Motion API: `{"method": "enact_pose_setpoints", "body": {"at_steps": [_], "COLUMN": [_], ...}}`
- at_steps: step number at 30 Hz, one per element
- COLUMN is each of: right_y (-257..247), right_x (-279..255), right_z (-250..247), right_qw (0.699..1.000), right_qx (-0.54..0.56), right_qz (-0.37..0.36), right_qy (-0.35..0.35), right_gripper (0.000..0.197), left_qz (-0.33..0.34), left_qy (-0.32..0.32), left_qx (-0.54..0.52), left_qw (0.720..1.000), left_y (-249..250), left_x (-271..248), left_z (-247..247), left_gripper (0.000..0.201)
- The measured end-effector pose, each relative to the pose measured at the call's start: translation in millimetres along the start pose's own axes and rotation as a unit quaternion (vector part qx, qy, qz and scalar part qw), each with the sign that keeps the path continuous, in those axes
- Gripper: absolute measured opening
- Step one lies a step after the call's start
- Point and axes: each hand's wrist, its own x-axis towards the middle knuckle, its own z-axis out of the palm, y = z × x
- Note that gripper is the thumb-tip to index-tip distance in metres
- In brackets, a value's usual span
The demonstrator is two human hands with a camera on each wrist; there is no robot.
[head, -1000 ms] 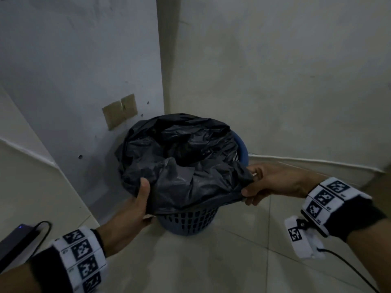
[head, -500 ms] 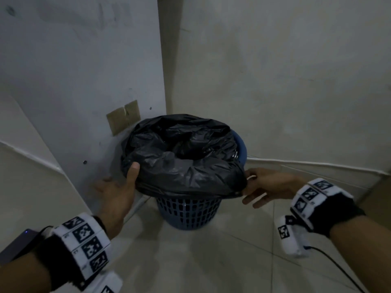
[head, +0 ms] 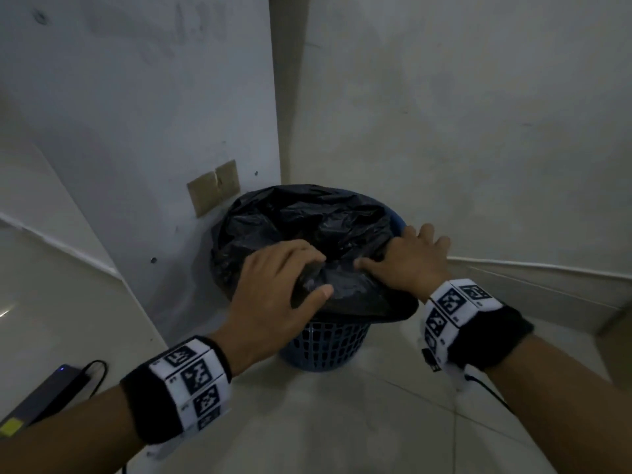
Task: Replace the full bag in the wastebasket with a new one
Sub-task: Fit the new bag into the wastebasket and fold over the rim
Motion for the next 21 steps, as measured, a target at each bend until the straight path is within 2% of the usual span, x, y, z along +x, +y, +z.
{"method": "enact_pose_setpoints", "body": {"at_steps": [2, 4, 5, 6, 8, 10, 11, 12, 14, 15, 19, 20, 21], "right_y": [-4, -4, -2, 1, 11, 30, 43, 54, 64, 63, 44, 40, 39], "right_x": [2, 7, 9, 12, 16, 19, 25, 29, 32, 30, 21, 22, 25], "right_z": [-1, -2, -3, -5, -14, -16, -11, -8, 6, 14, 48, 52, 55], "right_qw": [1.0, 0.99, 0.961, 0.912, 0.776, 0.634, 0.605, 0.624, 0.695, 0.723, 0.798, 0.805, 0.801], "right_qx": [-0.013, 0.141, 0.273, 0.404, 0.616, 0.752, 0.771, 0.75, 0.679, 0.656, 0.599, 0.586, 0.59], "right_qz": [-0.018, -0.028, -0.027, -0.01, 0.068, 0.133, 0.144, 0.148, 0.132, 0.116, 0.071, 0.08, 0.09], "right_qy": [-0.003, 0.011, 0.034, 0.069, 0.117, 0.126, 0.135, 0.158, 0.195, 0.184, -0.014, -0.037, -0.042], "right_gripper": [0.041, 0.023, 0.022, 0.022, 0.016, 0.017, 0.021, 0.024, 0.03, 0.034, 0.063, 0.064, 0.064], "left_qz": [0.01, 0.015, 0.023, 0.033, 0.061, 0.093, 0.108, 0.121, 0.141, 0.146, 0.136, 0.111, 0.063], "left_qy": [-0.064, -0.085, -0.079, -0.068, -0.036, -0.01, -0.001, 0.006, 0.022, 0.032, 0.042, 0.044, 0.05], "left_qx": [0.019, 0.047, 0.056, 0.059, 0.06, 0.077, 0.087, 0.099, 0.124, 0.133, 0.159, 0.159, 0.15], "left_qw": [0.998, 0.995, 0.995, 0.995, 0.996, 0.993, 0.99, 0.988, 0.982, 0.98, 0.977, 0.98, 0.985], "left_y": [-2, -6, -8, -11, -17, -27, -33, -40, -53, -58, -79, -84, -89], "left_x": [2, 1, -1, -2, -4, -7, -8, -9, -9, -9, -10, -9, -10], "left_z": [9, 18, 20, 22, 24, 25, 26, 27, 28, 29, 25, 22, 20], "left_gripper": [0.049, 0.047, 0.044, 0.042, 0.04, 0.042, 0.043, 0.045, 0.044, 0.042, 0.041, 0.042, 0.042]}}
